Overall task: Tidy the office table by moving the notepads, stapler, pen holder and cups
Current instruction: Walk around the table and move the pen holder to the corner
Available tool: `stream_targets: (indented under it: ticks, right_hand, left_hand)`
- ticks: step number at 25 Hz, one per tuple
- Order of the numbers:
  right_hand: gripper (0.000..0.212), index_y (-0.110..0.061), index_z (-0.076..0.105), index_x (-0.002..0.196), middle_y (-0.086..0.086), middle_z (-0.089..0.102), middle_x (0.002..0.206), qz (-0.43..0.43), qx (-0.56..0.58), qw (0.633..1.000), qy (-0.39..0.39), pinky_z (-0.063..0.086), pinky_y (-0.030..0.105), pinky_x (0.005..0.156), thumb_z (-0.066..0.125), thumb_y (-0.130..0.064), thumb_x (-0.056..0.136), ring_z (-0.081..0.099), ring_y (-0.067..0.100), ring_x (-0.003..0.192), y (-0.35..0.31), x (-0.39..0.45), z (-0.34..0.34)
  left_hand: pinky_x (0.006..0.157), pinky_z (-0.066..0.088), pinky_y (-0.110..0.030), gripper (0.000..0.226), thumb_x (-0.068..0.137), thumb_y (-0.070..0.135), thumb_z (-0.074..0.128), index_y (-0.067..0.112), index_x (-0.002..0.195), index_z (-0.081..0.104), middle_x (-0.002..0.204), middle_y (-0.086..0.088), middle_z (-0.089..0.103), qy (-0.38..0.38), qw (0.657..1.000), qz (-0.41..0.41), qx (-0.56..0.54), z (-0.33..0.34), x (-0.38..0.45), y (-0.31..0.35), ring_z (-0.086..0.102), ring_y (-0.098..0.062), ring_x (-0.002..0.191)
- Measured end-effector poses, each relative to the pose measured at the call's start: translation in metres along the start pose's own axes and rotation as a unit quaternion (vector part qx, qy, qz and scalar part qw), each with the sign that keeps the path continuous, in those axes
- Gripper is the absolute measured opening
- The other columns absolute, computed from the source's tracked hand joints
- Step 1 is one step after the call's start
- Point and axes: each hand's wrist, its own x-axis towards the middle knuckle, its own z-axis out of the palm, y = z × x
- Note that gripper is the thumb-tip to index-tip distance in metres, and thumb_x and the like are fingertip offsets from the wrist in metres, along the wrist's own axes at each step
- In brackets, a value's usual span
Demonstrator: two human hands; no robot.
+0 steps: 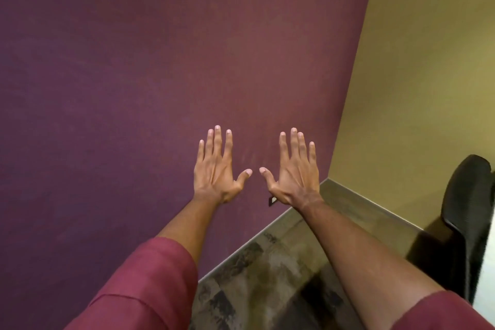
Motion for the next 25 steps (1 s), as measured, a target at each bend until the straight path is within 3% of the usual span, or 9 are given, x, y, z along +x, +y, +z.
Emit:
stream_targets:
  ticks: [16, 25]
  right_hand:
    - [0.096, -0.008, 0.003, 0.156, 0.020, 0.002, 0.163, 0.132, -0.084, 0.988, 0.012, -0.001, 0.052, 0.122, 0.031, -0.068, 0.086, 0.001, 0.034, 0.152, 0.235, 0.227, 0.112]
    - [0.097, -0.010, -0.003, 0.156, 0.016, -0.006, 0.164, 0.270, -0.177, 0.946, 0.035, -0.001, 0.051, 0.122, 0.024, -0.071, 0.086, -0.007, 0.030, 0.152, 0.386, 0.331, 0.152]
  left_hand:
    - [0.123, -0.004, -0.047, 0.106, 0.082, 0.074, 0.036, 0.015, 0.155, -0.012, 0.163, -0.014, -0.016, -0.017, 0.986, 0.134, -0.100, 0.183, 0.323, 0.158, -0.015, -0.029, 0.151]
    - [0.123, -0.006, -0.045, 0.107, 0.083, 0.073, 0.038, 0.017, 0.153, -0.021, 0.163, -0.014, -0.020, 0.004, 0.942, 0.283, -0.178, 0.271, 0.506, 0.296, -0.017, -0.028, 0.151]
